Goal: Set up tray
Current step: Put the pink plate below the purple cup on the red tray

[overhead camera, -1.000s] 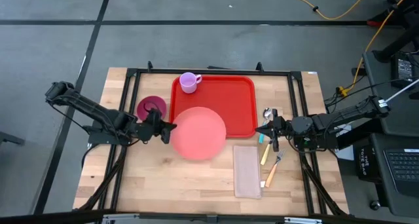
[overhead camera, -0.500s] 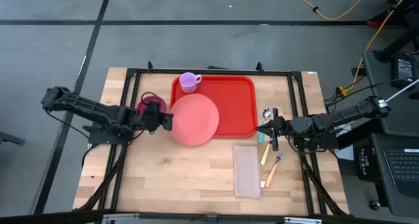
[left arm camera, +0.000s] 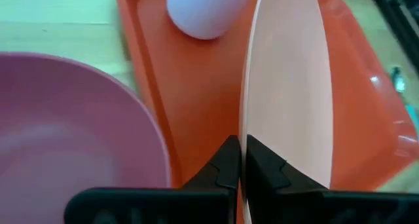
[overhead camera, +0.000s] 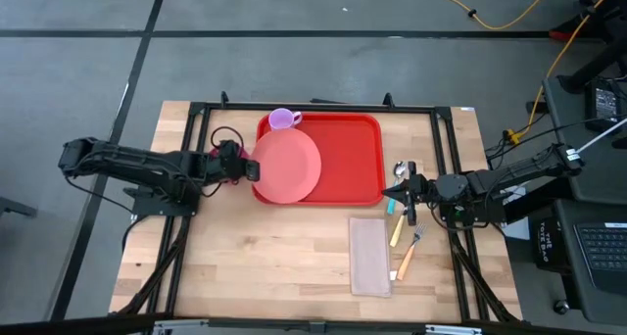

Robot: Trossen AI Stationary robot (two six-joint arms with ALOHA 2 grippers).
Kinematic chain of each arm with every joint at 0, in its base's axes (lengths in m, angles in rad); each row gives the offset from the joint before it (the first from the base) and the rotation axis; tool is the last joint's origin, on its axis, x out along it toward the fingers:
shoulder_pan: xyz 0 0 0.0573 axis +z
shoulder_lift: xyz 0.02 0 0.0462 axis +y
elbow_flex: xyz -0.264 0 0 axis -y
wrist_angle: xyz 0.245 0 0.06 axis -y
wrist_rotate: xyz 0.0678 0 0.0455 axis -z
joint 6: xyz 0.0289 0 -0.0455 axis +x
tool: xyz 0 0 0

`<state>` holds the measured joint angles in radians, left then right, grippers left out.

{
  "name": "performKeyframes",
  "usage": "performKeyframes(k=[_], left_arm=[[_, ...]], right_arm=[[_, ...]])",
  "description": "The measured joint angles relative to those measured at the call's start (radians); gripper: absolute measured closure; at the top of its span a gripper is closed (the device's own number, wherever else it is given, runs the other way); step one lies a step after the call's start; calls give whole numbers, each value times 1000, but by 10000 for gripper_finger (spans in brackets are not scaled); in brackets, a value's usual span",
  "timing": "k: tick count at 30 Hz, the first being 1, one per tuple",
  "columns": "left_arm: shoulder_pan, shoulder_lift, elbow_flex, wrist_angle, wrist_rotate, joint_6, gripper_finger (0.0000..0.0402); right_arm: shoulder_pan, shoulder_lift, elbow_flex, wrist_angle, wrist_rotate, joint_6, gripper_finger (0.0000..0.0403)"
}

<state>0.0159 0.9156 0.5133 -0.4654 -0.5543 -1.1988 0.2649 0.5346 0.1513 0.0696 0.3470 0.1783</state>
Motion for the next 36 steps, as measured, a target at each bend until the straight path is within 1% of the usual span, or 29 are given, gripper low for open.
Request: performKeyframes(k=[7, 12, 25, 28, 36], left_arm=[[64, 66, 0, 2, 106, 36, 399], [93, 97, 0, 5, 133, 70, 398], [147, 105, 1, 3, 146, 115, 398], [158, 105, 1, 2, 162, 121, 398], [165, 105, 1, 2, 183, 137, 398]], right_arm=[[0, 0, 0, 0, 0, 0, 394], [0, 0, 0, 0, 0, 0, 394], [0, 0, 0, 0, 0, 0, 394], [0, 0, 0, 0, 0, 0, 394], [0, 0, 0, 0, 1, 0, 394]])
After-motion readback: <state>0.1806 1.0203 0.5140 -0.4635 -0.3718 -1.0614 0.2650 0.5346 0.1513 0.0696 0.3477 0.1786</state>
